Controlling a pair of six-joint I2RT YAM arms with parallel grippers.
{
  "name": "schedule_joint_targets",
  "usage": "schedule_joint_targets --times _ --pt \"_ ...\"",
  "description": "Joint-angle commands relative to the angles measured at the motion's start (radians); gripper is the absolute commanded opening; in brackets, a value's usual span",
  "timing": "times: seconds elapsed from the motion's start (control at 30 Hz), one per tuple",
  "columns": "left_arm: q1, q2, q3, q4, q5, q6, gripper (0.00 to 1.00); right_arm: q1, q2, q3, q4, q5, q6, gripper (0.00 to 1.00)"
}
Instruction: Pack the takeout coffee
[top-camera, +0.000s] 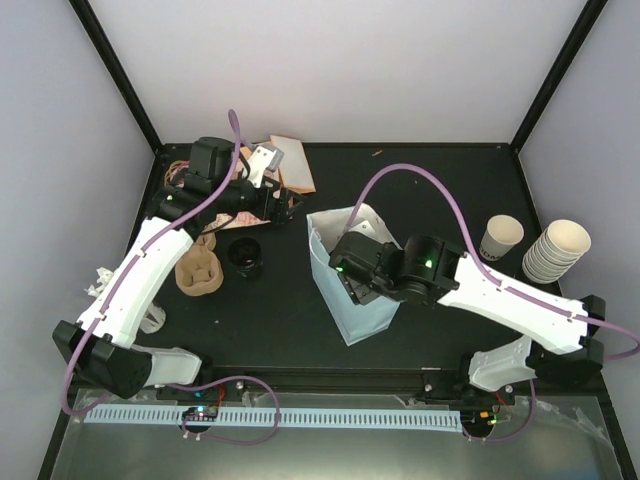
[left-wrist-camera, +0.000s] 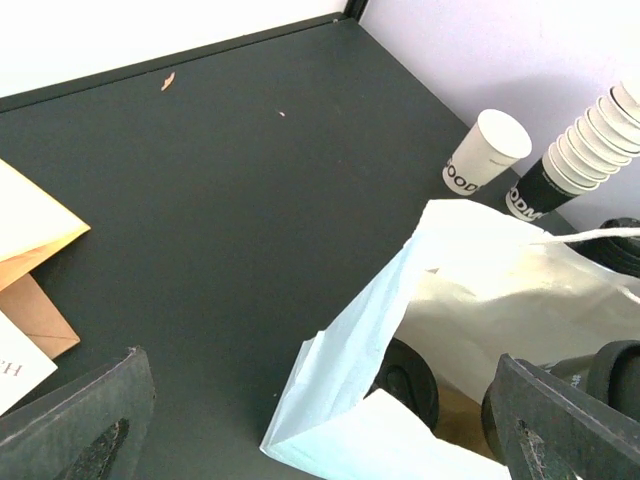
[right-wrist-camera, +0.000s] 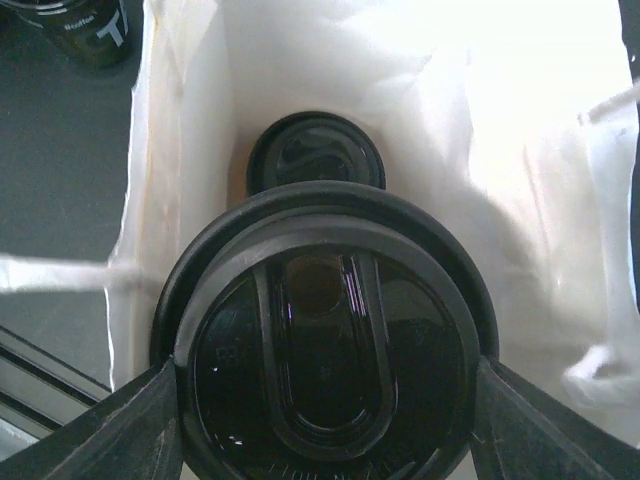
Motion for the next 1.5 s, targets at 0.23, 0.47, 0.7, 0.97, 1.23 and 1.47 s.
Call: schedule_joint_targets --times 0.23,0.47,0.7,0.97,1.23,1.47 --pt "0.006 -0.003 0.026 0.006 0.070 0.068 0.95 -0.006 -0.073 -0.115 0.074 -0.066 -0.035 0.49" --pt "0.006 0.086 0.083 -0.075 0.089 0.145 0.94 -0.019 -0.092 -0.135 0.093 -0.120 -0.076 0.49" --pt "-0.028 0.179 0.197 -0.137 0.120 0.241 0.87 -0.046 -0.108 -0.151 0.092 -0.140 -0.113 0.49" --pt "-0.142 0.264 0.288 -0.174 -0.019 0.388 0.86 -0.090 -0.120 -0.145 0.093 -0.150 -0.149 0.49" --pt "-0.203 0.374 0.397 -0.281 -0.156 0.471 0.79 -0.124 -0.118 -0.132 0.095 -0.164 -0.183 0.49" --pt "-0.218 0.403 0.402 -0.296 -0.164 0.521 0.77 -0.141 -0.113 -0.117 0.095 -0.172 -0.201 0.48"
